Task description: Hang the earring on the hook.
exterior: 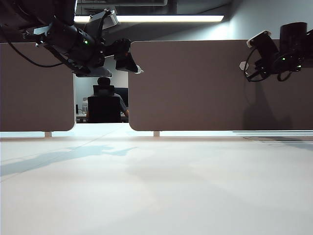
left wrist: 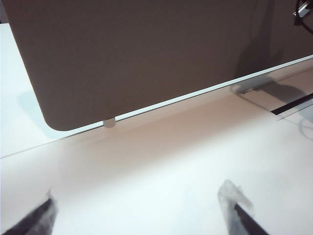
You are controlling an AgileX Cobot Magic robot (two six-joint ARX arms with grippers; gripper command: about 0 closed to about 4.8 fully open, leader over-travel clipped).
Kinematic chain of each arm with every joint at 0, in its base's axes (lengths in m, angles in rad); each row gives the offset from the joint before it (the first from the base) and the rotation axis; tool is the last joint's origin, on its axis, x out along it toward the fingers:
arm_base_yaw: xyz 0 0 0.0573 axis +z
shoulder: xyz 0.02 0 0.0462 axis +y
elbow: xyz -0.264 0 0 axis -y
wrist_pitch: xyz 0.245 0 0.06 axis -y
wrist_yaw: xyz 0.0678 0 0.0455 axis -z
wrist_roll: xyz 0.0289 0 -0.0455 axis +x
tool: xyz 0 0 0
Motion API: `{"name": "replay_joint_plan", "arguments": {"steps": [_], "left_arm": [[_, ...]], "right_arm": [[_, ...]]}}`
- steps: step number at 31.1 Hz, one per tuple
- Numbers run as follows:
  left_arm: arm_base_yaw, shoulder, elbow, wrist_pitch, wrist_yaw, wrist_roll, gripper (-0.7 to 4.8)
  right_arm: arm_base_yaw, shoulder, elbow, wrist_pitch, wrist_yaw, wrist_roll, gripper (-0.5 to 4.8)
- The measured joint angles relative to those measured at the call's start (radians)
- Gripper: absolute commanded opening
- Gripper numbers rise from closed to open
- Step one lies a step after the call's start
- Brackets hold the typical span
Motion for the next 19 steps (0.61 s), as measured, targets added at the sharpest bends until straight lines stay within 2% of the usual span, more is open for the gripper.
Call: {"name": "replay_joint_plan", "arguments": {"steps": [5, 19], "left_arm": [[-0.001, 0.0, 0.0, -0.002, 0.0, 0.0, 4.79], [0.0, 0.0, 0.0, -0.009, 0.0, 0.0, 4.79]], "right_arm": [[-0.002, 0.005, 0.0, -0.001, -0.057, -0.01, -0.06], [0.004, 0.041, 0.0, 0.065, -0.115, -0.024, -0.06]]}}
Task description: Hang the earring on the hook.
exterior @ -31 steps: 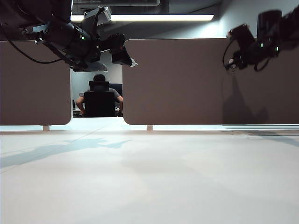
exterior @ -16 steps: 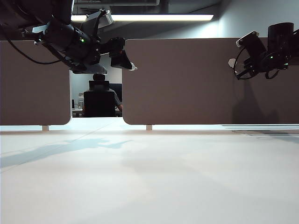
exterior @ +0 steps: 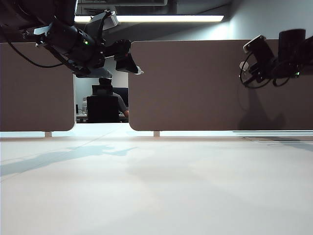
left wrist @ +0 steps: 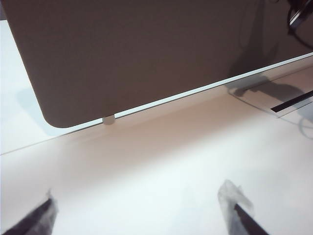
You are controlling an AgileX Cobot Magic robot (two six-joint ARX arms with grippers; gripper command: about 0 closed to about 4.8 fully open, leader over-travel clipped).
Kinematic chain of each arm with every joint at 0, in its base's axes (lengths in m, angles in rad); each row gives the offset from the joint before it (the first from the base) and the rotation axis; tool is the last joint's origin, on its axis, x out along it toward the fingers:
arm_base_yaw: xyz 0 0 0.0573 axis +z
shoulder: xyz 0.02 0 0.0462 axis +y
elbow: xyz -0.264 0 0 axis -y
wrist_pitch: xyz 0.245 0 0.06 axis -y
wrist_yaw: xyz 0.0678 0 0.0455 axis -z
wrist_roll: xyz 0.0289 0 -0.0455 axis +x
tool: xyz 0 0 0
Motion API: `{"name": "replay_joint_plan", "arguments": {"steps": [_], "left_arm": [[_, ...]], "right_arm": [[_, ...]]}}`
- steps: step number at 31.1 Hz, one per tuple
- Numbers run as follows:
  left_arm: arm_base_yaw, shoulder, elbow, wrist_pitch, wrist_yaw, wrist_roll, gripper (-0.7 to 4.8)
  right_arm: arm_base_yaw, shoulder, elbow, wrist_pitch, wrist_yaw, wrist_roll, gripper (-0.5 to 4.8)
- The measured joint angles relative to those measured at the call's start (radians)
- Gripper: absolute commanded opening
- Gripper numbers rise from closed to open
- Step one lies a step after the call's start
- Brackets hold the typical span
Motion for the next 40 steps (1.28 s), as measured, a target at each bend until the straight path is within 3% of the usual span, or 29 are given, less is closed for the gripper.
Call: {"name": "replay_joint_plan", "arguments": {"steps": [9, 23, 25, 27, 29, 40], "left_arm": [[0.0, 0.0, 0.0, -0.004, 0.0, 0.0, 4.79], [0.0, 0.0, 0.0, -0.031, 0.0, 0.0, 4.79], [0.0, 0.0, 0.0, -0.031, 0.0, 0.0, 4.79], [0.0, 0.0, 0.0, -0.031, 0.0, 0.0, 4.79], [0.0, 0.0, 0.0, -0.031, 0.0, 0.0, 4.79], [0.0, 0.0, 0.0, -0.031, -0.005, 0.0, 4.79]], "right_arm": [[-0.003, 0.017, -0.002, 0.008, -0.025, -0.093, -0.06], [-0.005, 0.018, -0.002, 0.004, -0.035, -0.105, -0.05], [-0.005, 0.018, -0.002, 0.004, -0.035, -0.105, 0.53], [-0.005, 0.018, -0.001, 0.004, -0.035, -0.105, 2.05], [-0.005, 0.019, -0.002, 0.003, -0.038, -0.104, 2.86], [-0.005, 0.019, -0.002, 0.008, -0.043, -0.086, 3.05]]}}
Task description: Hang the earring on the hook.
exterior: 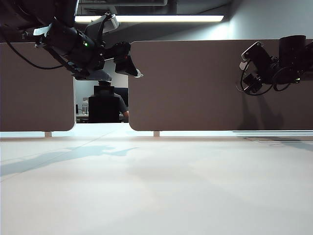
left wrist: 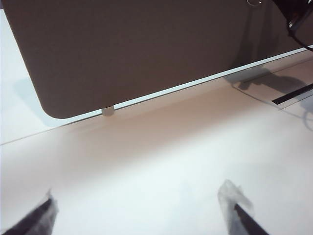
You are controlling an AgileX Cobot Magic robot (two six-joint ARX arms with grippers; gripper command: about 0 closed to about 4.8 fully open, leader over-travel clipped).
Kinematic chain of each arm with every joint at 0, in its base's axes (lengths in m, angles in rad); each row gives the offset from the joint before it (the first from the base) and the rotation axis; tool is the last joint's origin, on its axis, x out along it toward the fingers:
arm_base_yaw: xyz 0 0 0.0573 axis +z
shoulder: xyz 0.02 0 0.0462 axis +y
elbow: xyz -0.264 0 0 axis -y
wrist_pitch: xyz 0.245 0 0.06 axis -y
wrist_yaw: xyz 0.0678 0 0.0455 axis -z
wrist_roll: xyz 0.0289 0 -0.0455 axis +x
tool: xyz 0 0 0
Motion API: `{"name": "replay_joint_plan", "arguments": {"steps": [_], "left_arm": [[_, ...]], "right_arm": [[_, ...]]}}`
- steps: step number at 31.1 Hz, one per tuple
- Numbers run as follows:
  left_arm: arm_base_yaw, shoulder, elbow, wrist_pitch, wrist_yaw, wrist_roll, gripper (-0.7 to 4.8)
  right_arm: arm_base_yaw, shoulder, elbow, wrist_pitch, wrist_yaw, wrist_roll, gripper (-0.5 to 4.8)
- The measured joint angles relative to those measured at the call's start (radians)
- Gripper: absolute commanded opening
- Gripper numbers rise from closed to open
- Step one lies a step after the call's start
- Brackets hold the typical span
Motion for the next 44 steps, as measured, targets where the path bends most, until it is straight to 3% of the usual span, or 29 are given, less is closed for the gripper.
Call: {"name": "replay_joint_plan", "arguments": {"steps": [6, 11, 13, 14, 15, 17, 18, 20, 30, 35, 39, 44], "left_arm": [[0.0, 0.0, 0.0, 0.0, -0.003, 0.0, 4.79], [0.0, 0.0, 0.0, 0.0, -0.003, 0.0, 4.79], [0.0, 0.0, 0.0, 0.0, -0.003, 0.0, 4.79], [0.0, 0.0, 0.0, 0.0, -0.003, 0.0, 4.79], [0.0, 0.0, 0.0, 0.0, -0.003, 0.0, 4.76], [0.0, 0.0, 0.0, 0.0, -0.003, -0.01, 3.43], [0.0, -0.002, 0.0, -0.004, -0.003, -0.019, 2.49], [0.0, -0.016, -0.001, -0.031, -0.004, -0.024, 0.08], [0.0, -0.253, 0.0, -0.142, -0.053, 0.012, -0.06], [0.0, -0.363, 0.001, -0.224, -0.009, 0.003, -0.06], [-0.009, -0.447, 0.0, -0.375, 0.044, -0.028, -0.06], [-0.031, -0.598, 0.0, -0.502, 0.048, -0.031, -0.06]], "right_arm": [[0.0, -0.007, 0.0, 0.048, -0.003, 0.081, 3.74], [0.0, -0.055, 0.001, 0.051, -0.027, 0.124, 3.74], [0.0, -0.073, 0.002, 0.05, -0.029, 0.158, 3.7], [0.0, -0.08, 0.002, 0.046, -0.029, 0.168, 3.5], [0.002, -0.086, 0.002, 0.036, -0.029, 0.177, 2.94], [0.005, -0.098, 0.002, -0.013, -0.029, 0.202, 0.58], [0.008, -0.11, 0.001, -0.06, -0.029, 0.217, -0.2], [0.018, -0.139, -0.002, -0.157, -0.029, 0.249, -0.06], [0.098, -0.355, 0.001, -0.477, 0.064, 0.47, -0.06], [0.127, -0.412, -0.003, -0.745, 0.12, 0.478, -0.06], [0.169, -0.463, -0.013, -0.893, 0.134, 0.484, -0.06], [0.259, -0.57, -0.007, -0.924, 0.164, 0.489, -0.05]]}}
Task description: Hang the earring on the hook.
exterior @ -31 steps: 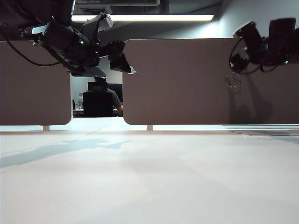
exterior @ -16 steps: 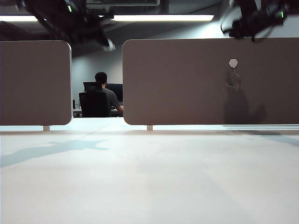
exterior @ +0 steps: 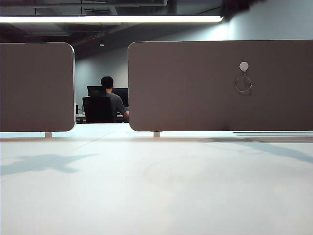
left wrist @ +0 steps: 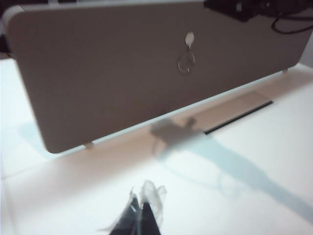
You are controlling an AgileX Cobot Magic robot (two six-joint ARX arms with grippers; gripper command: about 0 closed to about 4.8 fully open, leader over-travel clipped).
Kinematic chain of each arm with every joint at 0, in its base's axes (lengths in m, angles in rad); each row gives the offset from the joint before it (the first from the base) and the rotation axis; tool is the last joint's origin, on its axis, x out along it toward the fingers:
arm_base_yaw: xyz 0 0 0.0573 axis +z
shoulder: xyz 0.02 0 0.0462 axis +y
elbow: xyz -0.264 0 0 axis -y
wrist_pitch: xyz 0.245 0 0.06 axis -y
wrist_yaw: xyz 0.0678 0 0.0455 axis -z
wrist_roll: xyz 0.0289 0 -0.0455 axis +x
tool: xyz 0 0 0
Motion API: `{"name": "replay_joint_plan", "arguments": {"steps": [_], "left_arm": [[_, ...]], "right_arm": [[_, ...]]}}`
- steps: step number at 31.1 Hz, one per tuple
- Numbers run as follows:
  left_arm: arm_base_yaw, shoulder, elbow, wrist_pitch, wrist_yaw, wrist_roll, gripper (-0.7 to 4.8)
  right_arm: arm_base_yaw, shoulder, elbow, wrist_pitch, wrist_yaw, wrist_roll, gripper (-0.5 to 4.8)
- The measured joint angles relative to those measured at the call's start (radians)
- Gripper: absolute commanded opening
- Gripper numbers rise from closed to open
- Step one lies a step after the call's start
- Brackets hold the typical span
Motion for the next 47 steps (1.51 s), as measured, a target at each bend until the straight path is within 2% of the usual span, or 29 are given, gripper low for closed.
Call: {"name": "replay_joint_plan", "arguments": {"steps": [4, 7, 11, 16, 22, 26, 30, 34, 36, 38, 42, 44, 47], "left_arm": [[0.008, -0.116, 0.0, -0.064, -0.071, 0.0, -0.06], [0.005, -0.216, 0.0, -0.093, -0.081, 0.0, -0.06], [0.006, -0.346, 0.0, -0.186, -0.108, -0.015, -0.06], [0.006, -0.476, 0.0, -0.306, -0.144, -0.026, -0.06], [0.006, -0.551, 0.0, -0.363, -0.146, -0.026, -0.06], [0.006, -0.568, -0.006, -0.496, -0.219, -0.026, -0.06], [0.006, -0.626, -0.072, -0.524, -0.229, -0.041, -0.06], [0.005, -0.765, -0.195, -0.543, -0.216, -0.09, -0.06], [0.005, -0.854, -0.256, -0.536, -0.22, -0.101, -0.06], [0.005, -0.939, -0.329, -0.509, -0.224, -0.103, -0.06], [0.005, -1.072, -0.507, -0.432, -0.232, -0.118, -0.06], [0.005, -1.112, -0.597, -0.361, -0.216, -0.137, -0.06], [0.006, -1.114, -0.716, -0.158, -0.155, -0.167, -0.06]], "right_arm": [[0.024, -0.088, 0.005, -0.055, 0.016, 0.014, -0.06], [0.062, -0.155, -0.008, -0.132, 0.023, 0.012, -0.06], [0.128, -0.298, -0.115, -0.15, 0.032, 0.008, -0.06], [0.157, -0.57, -0.355, -0.133, 0.047, 0.002, -0.06], [0.184, -0.913, -0.684, -0.119, 0.063, 0.003, -0.06], [0.182, -1.148, -0.907, -0.089, 0.065, 0.019, -0.06], [0.183, -1.372, -1.137, -0.113, 0.063, 0.058, -0.06], [0.182, -1.607, -1.386, -0.113, 0.04, 0.116, -0.06], [0.182, -1.691, -1.48, -0.107, 0.01, 0.127, -0.06], [0.182, -1.768, -1.597, -0.034, -0.029, 0.145, -0.06], [0.182, -1.872, -1.84, 0.092, -0.104, 0.28, -0.06], [0.182, -1.891, -1.944, 0.17, -0.141, 0.332, -0.06], [0.19, -1.903, -2.078, 0.325, -0.166, 0.356, -0.06]]}}
